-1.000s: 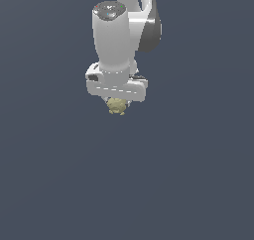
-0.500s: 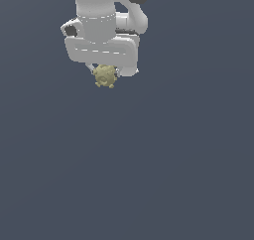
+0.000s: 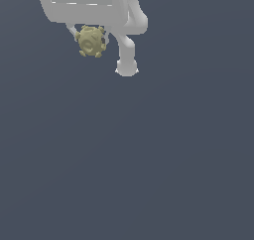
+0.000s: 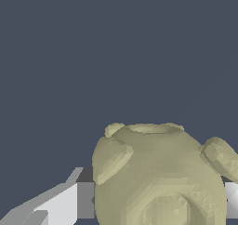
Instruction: Pick up the object and move it to a goal position.
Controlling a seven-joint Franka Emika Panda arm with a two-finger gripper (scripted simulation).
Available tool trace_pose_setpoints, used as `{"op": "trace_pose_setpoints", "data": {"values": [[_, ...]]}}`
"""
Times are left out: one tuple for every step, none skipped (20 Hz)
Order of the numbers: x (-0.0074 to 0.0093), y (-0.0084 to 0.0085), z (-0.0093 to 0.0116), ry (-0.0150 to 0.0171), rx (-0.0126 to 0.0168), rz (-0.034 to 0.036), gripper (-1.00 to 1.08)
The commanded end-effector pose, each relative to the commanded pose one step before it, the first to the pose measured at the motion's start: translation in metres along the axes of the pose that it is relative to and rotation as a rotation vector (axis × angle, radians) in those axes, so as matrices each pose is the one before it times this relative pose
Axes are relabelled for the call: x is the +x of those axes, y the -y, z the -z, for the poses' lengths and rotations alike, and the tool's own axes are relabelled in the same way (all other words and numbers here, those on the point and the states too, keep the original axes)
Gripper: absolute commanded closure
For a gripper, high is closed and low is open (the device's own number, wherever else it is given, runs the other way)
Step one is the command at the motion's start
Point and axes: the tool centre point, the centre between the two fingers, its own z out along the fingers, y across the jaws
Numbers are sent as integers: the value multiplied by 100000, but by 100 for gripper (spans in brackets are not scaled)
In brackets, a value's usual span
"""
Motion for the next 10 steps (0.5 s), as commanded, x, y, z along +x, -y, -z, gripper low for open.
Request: {"op": "trace_pose_setpoints", "data": {"values": [[-216, -564, 1733, 156, -34, 51, 108], [-48, -190, 569, 0, 0, 0, 108], [-41, -173, 516, 0, 0, 0, 108], [-34, -156, 464, 0, 0, 0, 108], [-28, -106, 414, -3, -44, 20, 108], [-20, -121, 360, 0, 0, 0, 108], [-13, -104, 309, 0, 0, 0, 108], [-6, -88, 259, 0, 0, 0, 108], [0, -71, 211, 0, 0, 0, 108], [4, -56, 164, 0, 0, 0, 108]]}}
